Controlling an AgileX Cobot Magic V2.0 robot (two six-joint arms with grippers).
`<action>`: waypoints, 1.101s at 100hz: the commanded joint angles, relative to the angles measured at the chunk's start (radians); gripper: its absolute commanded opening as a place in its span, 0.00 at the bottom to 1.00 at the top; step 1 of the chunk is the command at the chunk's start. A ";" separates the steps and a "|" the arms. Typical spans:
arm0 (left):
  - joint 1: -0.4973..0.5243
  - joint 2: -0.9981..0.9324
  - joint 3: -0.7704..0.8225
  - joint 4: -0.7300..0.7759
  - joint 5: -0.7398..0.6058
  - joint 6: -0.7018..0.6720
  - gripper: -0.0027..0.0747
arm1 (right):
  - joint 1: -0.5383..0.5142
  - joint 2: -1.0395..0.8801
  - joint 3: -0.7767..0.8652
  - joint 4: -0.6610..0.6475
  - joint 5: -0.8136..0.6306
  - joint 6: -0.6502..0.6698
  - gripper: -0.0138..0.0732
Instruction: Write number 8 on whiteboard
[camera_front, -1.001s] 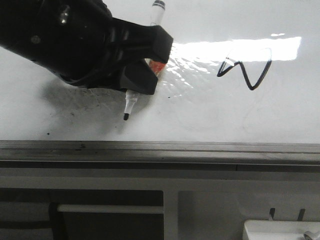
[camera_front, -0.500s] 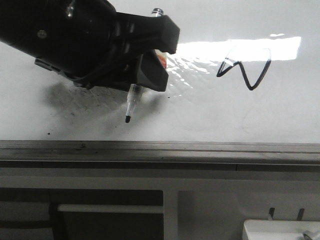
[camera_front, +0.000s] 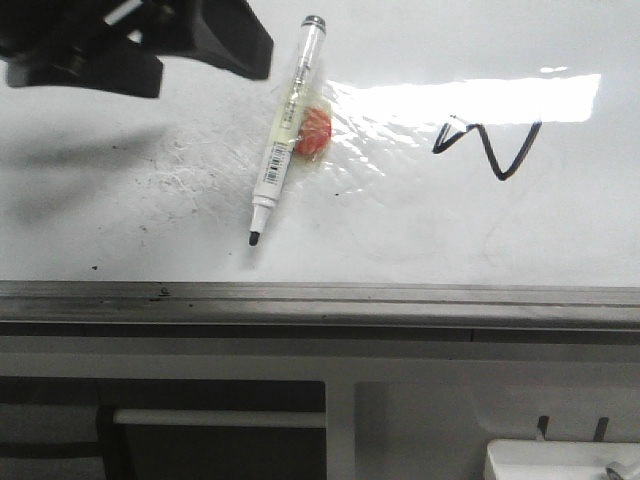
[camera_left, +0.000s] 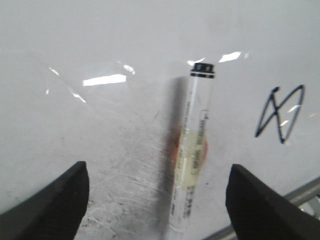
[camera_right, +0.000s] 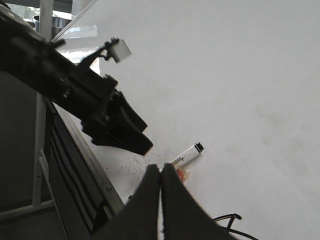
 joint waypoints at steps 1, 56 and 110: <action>-0.027 -0.138 0.044 -0.021 0.008 0.002 0.70 | -0.003 -0.032 -0.003 0.012 -0.054 0.003 0.09; -0.038 -0.699 0.362 -0.026 0.111 0.002 0.01 | -0.003 -0.277 0.190 0.010 -0.043 0.003 0.09; -0.038 -0.702 0.373 -0.008 0.100 0.002 0.01 | -0.003 -0.277 0.190 0.010 -0.043 0.003 0.09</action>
